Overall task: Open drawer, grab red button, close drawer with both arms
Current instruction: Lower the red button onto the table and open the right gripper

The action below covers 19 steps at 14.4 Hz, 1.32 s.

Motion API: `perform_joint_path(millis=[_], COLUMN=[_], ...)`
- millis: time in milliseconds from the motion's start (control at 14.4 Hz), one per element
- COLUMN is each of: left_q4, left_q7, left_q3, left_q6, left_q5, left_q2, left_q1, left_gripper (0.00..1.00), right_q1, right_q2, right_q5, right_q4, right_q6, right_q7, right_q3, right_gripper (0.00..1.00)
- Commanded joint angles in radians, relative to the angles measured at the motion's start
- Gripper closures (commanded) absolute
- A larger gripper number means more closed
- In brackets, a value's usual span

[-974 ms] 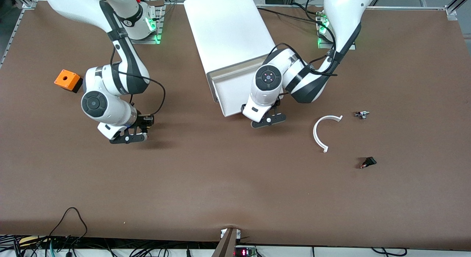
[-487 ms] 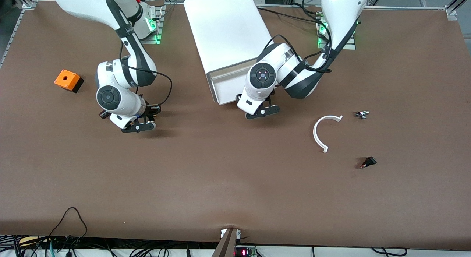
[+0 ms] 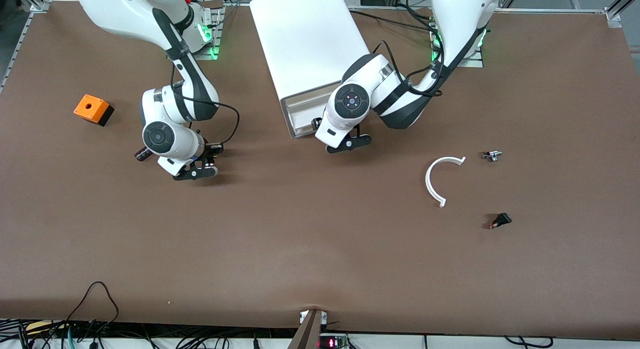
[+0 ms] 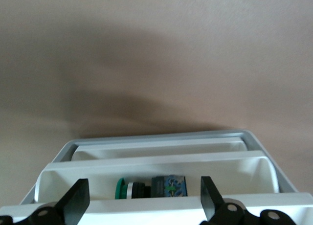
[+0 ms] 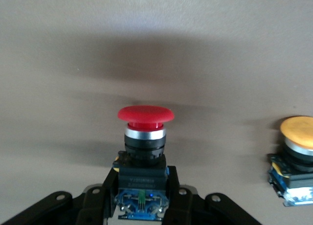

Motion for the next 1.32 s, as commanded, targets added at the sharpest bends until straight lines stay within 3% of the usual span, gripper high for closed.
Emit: perform_joint_path(millis=[0, 278, 348, 417, 765, 974, 1252], left_q4=[-0.007, -0.005, -0.005, -0.005, -0.005, 0.014, 0.155], left_q7=[0.000, 0.000, 0.000, 0.000, 0.002, 0.003, 0.000], left_q3=[-0.009, -0.012, -0.012, -0.012, -0.012, -0.010, 0.002], left_q6=[-0.063, -0.068, -0.069, -0.069, -0.069, -0.069, -0.176], left_q5=[-0.027, -0.072, -0.072, -0.075, -0.086, -0.078, 0.027], left_q2=[-0.007, 0.006, 0.006, 0.006, 0.006, -0.003, -0.015], left_q1=[0.000, -0.009, -0.009, -0.009, -0.017, 0.000, 0.035], left_gripper=[0.00, 0.00, 0.00, 0.00, 0.00, 0.00, 0.00], right_q1=[0.008, 0.035, 0.035, 0.035, 0.035, 0.032, 0.029], right_q2=[0.025, 0.027, 0.022, 0.017, -0.018, -0.081, -0.096], right_q5=[-0.006, -0.004, -0.004, -0.004, 0.005, 0.000, -0.003], right_q4=[0.004, 0.029, 0.036, 0.045, 0.289, 0.404, 0.631], right_q6=[0.015, 0.009, 0.005, 0.001, -0.331, -0.399, -0.569], right_q7=[-0.012, -0.020, -0.021, -0.027, -0.004, -0.015, -0.016], right_q3=[0.004, 0.004, 0.004, 0.004, 0.003, 0.001, -0.003], right_gripper=[0.63, 0.39, 0.24, 0.00, 0.00, 0.00, 0.00])
